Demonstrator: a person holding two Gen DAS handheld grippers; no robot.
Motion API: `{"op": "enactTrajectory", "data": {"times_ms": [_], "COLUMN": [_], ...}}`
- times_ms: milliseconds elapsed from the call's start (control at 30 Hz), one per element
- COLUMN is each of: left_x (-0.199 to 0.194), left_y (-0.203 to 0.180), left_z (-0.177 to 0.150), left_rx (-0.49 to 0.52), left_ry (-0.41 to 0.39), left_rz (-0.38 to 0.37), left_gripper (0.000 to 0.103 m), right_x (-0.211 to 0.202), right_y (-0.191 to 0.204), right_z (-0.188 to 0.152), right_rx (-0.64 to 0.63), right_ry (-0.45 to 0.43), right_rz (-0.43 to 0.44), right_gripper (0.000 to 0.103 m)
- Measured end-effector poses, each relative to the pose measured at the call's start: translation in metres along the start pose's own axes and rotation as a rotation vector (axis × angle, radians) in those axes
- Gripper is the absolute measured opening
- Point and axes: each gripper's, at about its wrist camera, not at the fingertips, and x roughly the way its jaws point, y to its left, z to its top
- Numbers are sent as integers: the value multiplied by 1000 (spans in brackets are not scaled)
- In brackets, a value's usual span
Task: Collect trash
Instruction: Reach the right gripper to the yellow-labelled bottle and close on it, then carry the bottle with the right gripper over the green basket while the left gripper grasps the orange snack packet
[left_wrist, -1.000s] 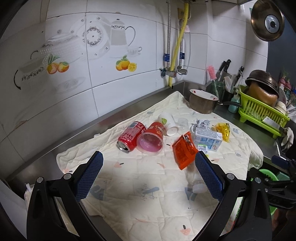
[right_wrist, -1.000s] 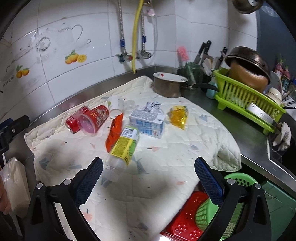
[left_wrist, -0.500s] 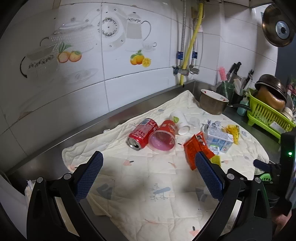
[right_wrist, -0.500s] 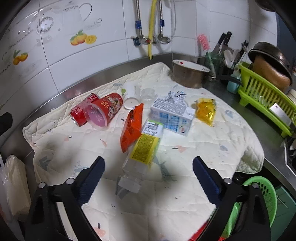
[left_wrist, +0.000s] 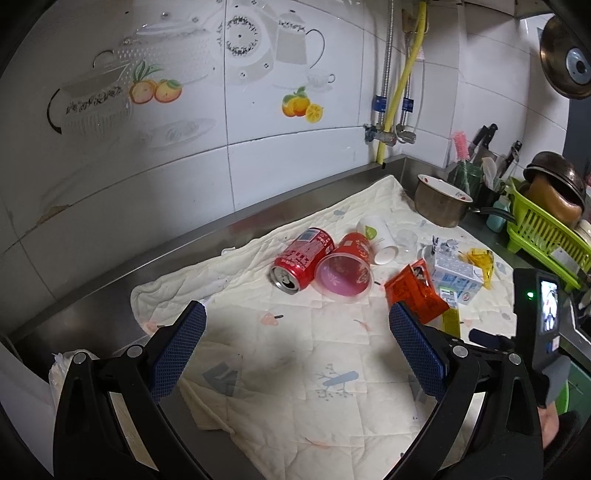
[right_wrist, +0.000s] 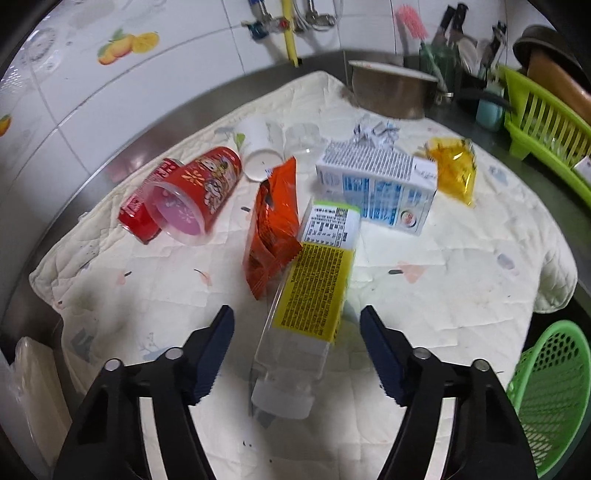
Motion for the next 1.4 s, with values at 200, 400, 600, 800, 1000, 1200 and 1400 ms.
{"op": "enactTrajectory", "data": {"times_ms": [200, 400, 600, 800, 1000, 1200, 1400], "left_x": [6, 12, 19, 27, 40, 56, 87], "left_y": [3, -5, -21, -40, -67, -98, -119], "left_z": [0, 2, 6, 4, -1, -10, -25], "left_rx": [-9, -1, 18, 43, 77, 140, 153], "left_ry": [9, 23, 37, 63, 102, 126, 211], "left_rz": [7, -16, -48, -88, -147, -206, -302], "left_gripper": [97, 97, 97, 97, 97, 97, 86], "right_x": [21, 27, 17, -1, -24, -52, -92], "right_y": [-2, -13, -20, -36, -56, -76, -109], "right_z": [2, 1, -3, -11, -24, -35, -47], "right_rx": [23, 54, 54, 61, 88, 112, 151], "right_ry": [37, 48, 41, 18, -3, -42, -105], "right_rz": [-13, 9, 33, 37, 51, 58, 24], "right_gripper": [57, 49, 45, 43, 42, 42, 42]}}
